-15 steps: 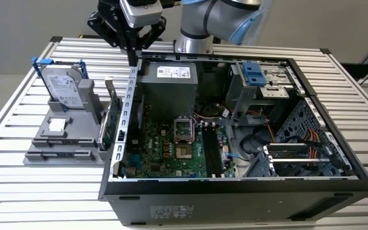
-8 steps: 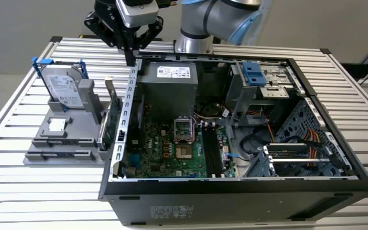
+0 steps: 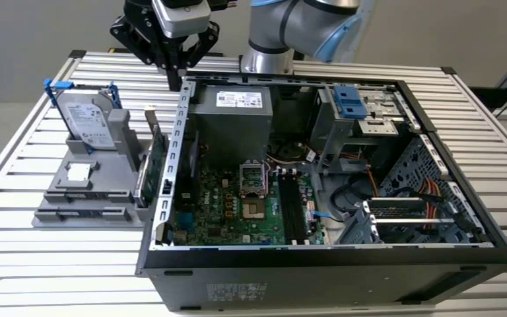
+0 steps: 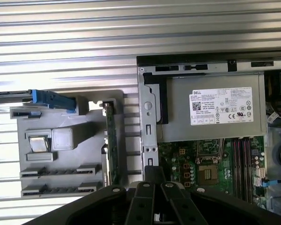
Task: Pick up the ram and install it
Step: 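Reach for the ram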
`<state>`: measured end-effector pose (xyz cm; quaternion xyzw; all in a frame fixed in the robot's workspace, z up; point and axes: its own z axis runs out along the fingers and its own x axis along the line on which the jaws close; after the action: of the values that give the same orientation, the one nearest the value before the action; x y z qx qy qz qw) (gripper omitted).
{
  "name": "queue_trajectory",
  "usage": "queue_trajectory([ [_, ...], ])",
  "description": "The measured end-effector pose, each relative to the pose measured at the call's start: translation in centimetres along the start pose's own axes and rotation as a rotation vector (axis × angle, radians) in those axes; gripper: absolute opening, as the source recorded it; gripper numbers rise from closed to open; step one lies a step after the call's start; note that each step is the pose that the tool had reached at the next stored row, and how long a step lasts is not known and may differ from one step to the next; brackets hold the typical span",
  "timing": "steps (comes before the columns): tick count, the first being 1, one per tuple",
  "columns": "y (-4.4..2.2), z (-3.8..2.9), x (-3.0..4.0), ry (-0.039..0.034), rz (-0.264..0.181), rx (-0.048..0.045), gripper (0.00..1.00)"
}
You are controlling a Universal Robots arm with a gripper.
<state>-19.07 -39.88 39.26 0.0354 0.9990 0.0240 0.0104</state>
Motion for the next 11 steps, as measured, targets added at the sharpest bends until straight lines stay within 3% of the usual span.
queue_trajectory([
  [11, -0.06, -0.02, 0.83, 0.0000, 0.000, 0.0000, 0.00],
])
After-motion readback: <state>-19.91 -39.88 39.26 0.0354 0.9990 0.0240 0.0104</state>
